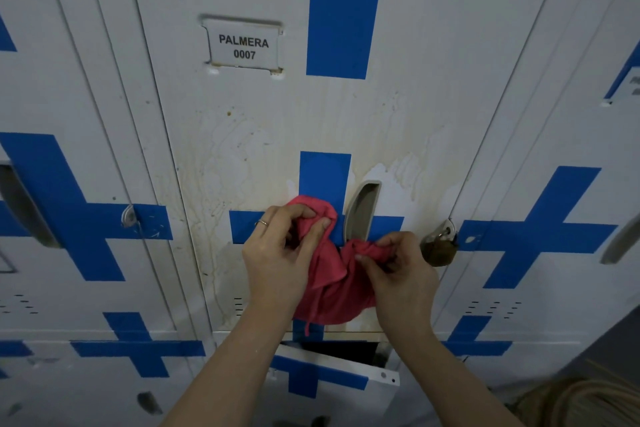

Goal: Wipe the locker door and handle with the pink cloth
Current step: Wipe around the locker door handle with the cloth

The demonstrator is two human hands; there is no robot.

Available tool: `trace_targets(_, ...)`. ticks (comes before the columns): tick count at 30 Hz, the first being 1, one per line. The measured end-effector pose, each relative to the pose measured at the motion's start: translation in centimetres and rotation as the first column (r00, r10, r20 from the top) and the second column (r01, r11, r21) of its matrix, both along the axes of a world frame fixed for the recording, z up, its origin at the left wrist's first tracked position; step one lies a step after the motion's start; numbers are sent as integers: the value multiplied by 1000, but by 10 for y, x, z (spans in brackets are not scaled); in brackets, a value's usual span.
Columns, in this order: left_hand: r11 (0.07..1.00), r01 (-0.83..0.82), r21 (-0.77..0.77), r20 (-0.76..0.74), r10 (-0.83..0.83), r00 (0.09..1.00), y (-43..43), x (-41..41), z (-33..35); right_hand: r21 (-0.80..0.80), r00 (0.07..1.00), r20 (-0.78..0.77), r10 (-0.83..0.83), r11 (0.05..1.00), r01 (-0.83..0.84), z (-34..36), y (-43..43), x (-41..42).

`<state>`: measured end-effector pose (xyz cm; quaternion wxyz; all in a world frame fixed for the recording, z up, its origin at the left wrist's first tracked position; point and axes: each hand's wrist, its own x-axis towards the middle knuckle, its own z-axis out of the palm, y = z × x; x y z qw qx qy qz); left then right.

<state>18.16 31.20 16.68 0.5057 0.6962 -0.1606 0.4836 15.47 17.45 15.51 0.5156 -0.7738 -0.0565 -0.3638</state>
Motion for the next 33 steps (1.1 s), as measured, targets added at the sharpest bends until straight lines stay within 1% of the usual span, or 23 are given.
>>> trace_targets(3, 1000, -9, 13, 16, 9, 1000, 0, 0, 1, -6, 1000, 17, 0, 1000, 0, -1, 0, 1)
trace_targets(8, 1000, -17, 10, 9, 17, 1000, -1, 0, 0, -48, 995, 96, 24, 999, -20, 2, 7, 3)
trace_targets(11, 1000, -8, -1, 1, 8, 1000, 0, 1, 0, -81, 987, 159, 20, 997, -7, 17, 17, 6)
trace_targets(13, 1000, -13, 11, 3, 13, 1000, 0, 1, 1, -30, 976, 216, -16, 999, 23, 34, 21, 8)
trace_targets(16, 1000, -14, 6, 7, 14, 1000, 0, 3, 0, 121, 964, 259, -64, 992, 33, 59, 20, 13)
trace_targets(19, 1000, -19, 7, 3, 19, 1000, 0, 4, -2, 231, 970, 233, -64, 973, 9, 63, 24, 12)
trace_targets(20, 1000, -18, 12, -1, 18, 1000, 0, 3, -2, 243, 974, 222, -51, 970, -5, 60, 26, 11)
trace_targets(24, 999, -19, 27, -14, 20, 1000, -1, -1, -2, 149, 984, 179, -9, 989, -18, 57, 30, 8)
trace_targets(28, 999, -42, 7, -6, 42, 999, 3, -2, 0, 240, 976, 209, -54, 971, 2, 72, 21, 12)
trace_targets(30, 999, -47, 3, 4, 47, 999, 6, -2, 2, 191, 980, 193, -48, 982, 11, 66, 27, 11)
trace_targets(32, 999, -47, 9, 12, 47, 999, 7, -2, 2, 130, 989, 151, -7, 991, -13, 60, 31, 8)
trace_targets(33, 999, -44, 10, 12, 44, 999, 8, -2, 2, 132, 991, 136, -2, 991, -16, 61, 29, 8)
